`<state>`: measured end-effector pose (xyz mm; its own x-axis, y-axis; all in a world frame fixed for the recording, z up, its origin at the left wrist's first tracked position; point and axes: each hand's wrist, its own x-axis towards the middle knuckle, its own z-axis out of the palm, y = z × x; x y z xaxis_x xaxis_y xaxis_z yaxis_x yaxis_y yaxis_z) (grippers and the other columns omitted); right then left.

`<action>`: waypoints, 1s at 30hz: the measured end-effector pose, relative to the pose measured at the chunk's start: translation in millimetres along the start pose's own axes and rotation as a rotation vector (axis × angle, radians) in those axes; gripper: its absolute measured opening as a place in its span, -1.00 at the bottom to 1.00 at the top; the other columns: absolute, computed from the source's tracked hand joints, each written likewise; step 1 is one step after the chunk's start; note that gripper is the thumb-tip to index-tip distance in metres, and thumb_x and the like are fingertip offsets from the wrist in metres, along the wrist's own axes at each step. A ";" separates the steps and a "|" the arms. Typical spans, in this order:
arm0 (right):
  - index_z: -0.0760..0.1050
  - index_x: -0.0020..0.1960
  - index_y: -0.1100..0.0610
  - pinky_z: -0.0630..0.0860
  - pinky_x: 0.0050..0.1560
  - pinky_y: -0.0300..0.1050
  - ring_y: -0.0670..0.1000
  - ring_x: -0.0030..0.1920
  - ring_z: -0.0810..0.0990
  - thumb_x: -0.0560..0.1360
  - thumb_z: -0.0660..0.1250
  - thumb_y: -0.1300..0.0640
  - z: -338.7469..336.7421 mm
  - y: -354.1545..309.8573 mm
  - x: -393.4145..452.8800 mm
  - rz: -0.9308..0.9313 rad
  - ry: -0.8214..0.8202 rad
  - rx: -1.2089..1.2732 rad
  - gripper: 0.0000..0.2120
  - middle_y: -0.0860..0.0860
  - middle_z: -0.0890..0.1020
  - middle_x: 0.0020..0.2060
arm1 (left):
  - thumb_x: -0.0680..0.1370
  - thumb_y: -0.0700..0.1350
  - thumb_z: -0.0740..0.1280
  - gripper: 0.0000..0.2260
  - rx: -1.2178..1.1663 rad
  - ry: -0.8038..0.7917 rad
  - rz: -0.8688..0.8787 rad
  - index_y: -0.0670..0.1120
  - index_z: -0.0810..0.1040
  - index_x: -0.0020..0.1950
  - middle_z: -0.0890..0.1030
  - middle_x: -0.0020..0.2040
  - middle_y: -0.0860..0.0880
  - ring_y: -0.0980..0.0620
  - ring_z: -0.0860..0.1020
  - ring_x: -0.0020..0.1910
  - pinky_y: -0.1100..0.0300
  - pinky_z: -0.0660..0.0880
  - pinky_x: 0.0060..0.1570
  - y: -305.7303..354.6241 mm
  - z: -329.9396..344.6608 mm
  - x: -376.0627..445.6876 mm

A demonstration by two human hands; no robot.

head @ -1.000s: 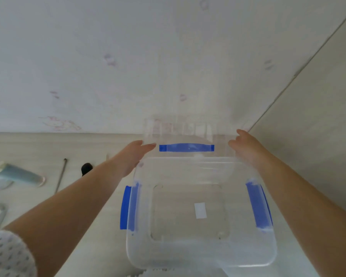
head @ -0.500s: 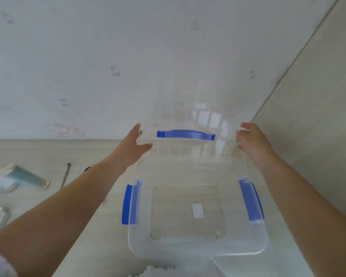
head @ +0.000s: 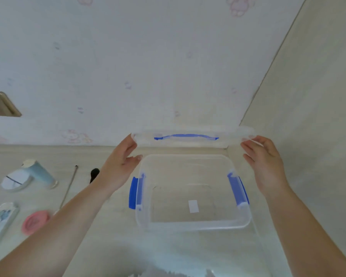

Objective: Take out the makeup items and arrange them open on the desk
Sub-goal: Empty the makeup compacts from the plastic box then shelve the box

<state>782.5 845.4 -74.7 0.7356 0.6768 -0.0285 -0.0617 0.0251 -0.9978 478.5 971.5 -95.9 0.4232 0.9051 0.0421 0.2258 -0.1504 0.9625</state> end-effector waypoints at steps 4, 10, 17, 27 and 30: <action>0.51 -0.08 -0.12 0.42 0.20 -0.14 -0.07 0.13 0.60 0.45 0.24 0.14 -19.1 8.1 -26.4 0.002 -0.001 0.037 -0.83 0.00 0.64 0.04 | 0.57 -0.41 0.12 -0.52 -0.026 0.000 0.046 -0.04 0.31 0.44 0.45 0.31 0.20 0.45 0.39 0.24 0.62 0.32 0.02 -3.4 4.2 -30.3; 0.60 -0.03 -0.02 0.57 -0.06 -0.32 -0.10 -0.01 0.65 0.48 0.13 0.28 -38.5 37.3 -56.6 0.046 0.045 0.139 -0.67 -0.04 0.68 -0.08 | 0.55 -0.44 0.15 -0.53 -0.033 -0.011 0.078 0.06 0.42 0.28 0.51 0.30 0.04 0.10 0.45 0.32 0.09 0.36 0.34 -28.5 11.0 -55.7; 0.60 0.03 0.05 0.50 -0.14 -0.39 -0.20 -0.09 0.62 0.53 0.21 0.15 -45.6 69.1 -77.8 0.044 0.154 -0.097 -0.80 -0.14 0.68 -0.09 | 0.55 -0.44 0.09 -0.50 0.031 0.010 0.007 0.18 0.45 0.14 0.43 0.31 0.22 0.35 0.36 0.34 0.48 0.26 0.25 -49.5 14.9 -75.1; 0.59 -0.04 -0.09 0.38 0.27 0.01 0.00 0.16 0.54 0.54 0.20 0.17 -42.7 86.6 -96.4 0.089 0.104 -0.168 -0.76 -0.02 0.60 0.15 | 0.59 -0.22 0.22 -0.65 0.083 0.044 -0.024 0.27 0.45 0.13 0.37 0.32 0.33 0.32 0.31 0.36 0.43 0.29 0.23 -49.9 25.6 -82.0; 0.58 -0.02 -0.10 0.36 0.29 -0.08 -0.06 0.20 0.52 0.55 0.19 0.19 -39.7 85.9 -95.5 0.075 0.077 -0.204 -0.74 -0.08 0.59 0.18 | 0.57 -0.20 0.27 -0.68 0.066 0.085 -0.046 0.25 0.47 0.11 0.38 0.34 0.24 0.37 0.37 0.26 0.60 0.36 -0.07 -48.5 26.8 -82.0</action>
<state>733.7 753.7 -160.1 0.7838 0.6129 -0.1002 0.0134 -0.1780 -0.9839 456.4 894.0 -153.2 0.3361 0.9415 0.0237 0.3020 -0.1316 0.9442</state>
